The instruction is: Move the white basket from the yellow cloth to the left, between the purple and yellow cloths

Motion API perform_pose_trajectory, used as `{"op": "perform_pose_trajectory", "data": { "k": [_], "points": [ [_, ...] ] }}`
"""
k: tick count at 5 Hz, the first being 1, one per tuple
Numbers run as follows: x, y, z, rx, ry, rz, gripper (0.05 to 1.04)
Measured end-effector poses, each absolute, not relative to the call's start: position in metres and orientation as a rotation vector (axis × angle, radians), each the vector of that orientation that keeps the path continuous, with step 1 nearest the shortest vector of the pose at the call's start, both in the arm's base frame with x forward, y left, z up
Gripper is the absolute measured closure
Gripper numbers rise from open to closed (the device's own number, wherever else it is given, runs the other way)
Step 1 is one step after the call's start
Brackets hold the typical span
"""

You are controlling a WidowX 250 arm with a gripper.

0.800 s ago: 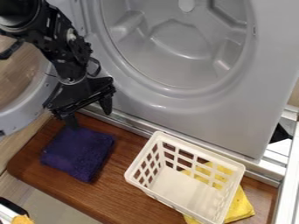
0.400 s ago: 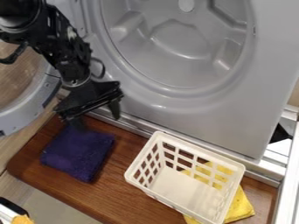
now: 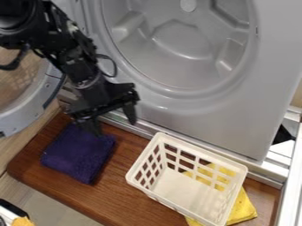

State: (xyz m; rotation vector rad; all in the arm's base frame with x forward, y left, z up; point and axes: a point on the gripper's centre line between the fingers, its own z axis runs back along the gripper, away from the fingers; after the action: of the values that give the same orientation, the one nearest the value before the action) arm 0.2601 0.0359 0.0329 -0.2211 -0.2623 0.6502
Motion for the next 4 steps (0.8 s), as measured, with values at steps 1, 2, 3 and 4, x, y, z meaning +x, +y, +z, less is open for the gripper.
{"op": "perform_pose_trajectory", "data": {
  "k": [1,2,3,4],
  "points": [
    [0.256,0.017,0.026,-0.237,-0.243,0.559,0.085],
    [0.252,0.001,0.017,-0.249,-0.216,0.506,0.085],
    [0.252,0.0,0.003,-0.238,-0.195,0.481,0.085],
    [0.251,-0.003,-0.017,-0.225,-0.191,0.462,0.085]
  ]
}}
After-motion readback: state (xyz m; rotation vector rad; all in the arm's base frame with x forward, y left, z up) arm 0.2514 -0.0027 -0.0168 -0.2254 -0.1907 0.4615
